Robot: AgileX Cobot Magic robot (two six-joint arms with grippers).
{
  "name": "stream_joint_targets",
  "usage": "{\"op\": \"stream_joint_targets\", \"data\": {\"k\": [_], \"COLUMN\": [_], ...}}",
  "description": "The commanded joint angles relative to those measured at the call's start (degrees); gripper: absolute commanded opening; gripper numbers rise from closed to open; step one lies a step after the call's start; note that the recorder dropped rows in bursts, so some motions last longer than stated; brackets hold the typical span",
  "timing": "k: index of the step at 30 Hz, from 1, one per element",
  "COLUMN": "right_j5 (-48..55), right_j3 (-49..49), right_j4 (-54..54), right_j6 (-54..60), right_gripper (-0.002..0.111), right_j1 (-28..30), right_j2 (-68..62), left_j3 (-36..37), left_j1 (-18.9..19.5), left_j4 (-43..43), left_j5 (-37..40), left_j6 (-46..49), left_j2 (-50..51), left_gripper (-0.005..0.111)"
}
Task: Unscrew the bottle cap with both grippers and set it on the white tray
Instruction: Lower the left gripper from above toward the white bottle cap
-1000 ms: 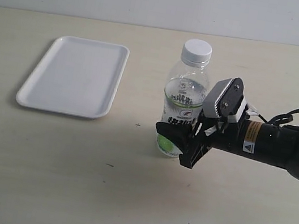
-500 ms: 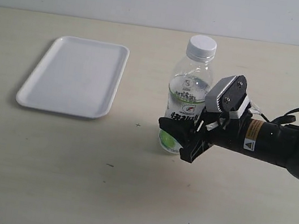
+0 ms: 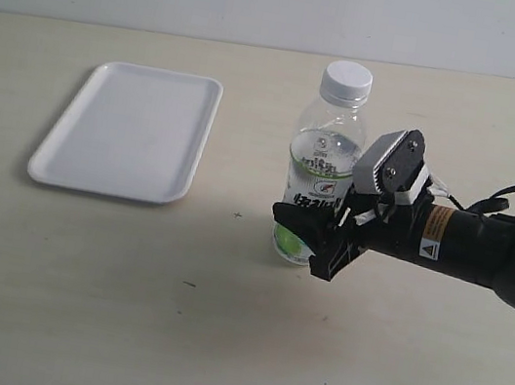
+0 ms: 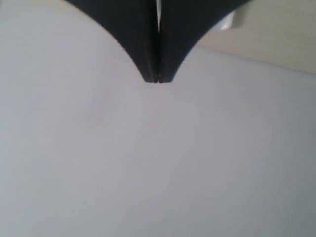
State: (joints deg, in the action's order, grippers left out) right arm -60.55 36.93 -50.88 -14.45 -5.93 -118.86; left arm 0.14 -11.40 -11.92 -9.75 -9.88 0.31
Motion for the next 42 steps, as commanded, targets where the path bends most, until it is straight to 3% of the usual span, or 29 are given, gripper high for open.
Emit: {"op": "stream_joint_targets", "data": {"k": [1,5,9,12,16,20,26,29,33,37,42], "right_j5": [-2.03,-2.03,-2.03,-2.03,-2.15,-2.15,-2.15,-2.15,-2.26,-2.26,-2.26], "right_j3": [0.10,0.10,0.10,0.10,0.10,0.10,0.10,0.12,0.12,0.12,0.12], "right_j4": [-0.06,-0.18,-0.19,-0.19,-0.05,-0.05,-0.05,0.12,0.18,0.33,0.33], "right_j6": [0.92,0.92,1.29,1.29,1.27,1.27,1.27,1.41,1.97,1.96,1.96], "right_gripper": [0.000,0.000,0.000,0.000,0.000,0.000,0.000,0.000,0.000,0.000,0.000], "right_j1": [-0.12,-0.12,-0.12,-0.12,-0.12,-0.12,-0.12,-0.12,-0.12,-0.12,-0.12], "right_j2": [0.82,0.82,0.82,0.82,0.82,0.82,0.82,0.82,0.82,0.82,0.82], "left_j3": [-0.14,-2.32,-12.29,-22.29,-38.39,-54.31,-73.13,-77.85,-79.61,-79.61,-79.70], "left_j1": [0.10,0.10,-0.03,-0.03,-0.03,-0.03,-0.03,-0.03,-2.29,-7.95,-19.12], "left_j4": [-1.68,3.87,18.61,24.83,35.71,45.50,49.74,47.54,27.00,8.00,4.85], "left_j5": [-9.86,-11.45,-12.73,-11.96,2.92,23.08,52.01,63.67,72.99,67.56,56.89], "left_j6": [-12.18,-18.43,-23.83,-24.93,-25.31,-20.22,21.70,30.92,49.98,57.83,60.18], "left_j2": [-0.31,2.34,13.92,26.18,41.86,55.92,72.47,78.12,83.24,86.10,88.47], "left_gripper": [0.000,0.000,0.000,0.000,0.000,0.000,0.000,0.000,0.000,0.000,0.000]}}
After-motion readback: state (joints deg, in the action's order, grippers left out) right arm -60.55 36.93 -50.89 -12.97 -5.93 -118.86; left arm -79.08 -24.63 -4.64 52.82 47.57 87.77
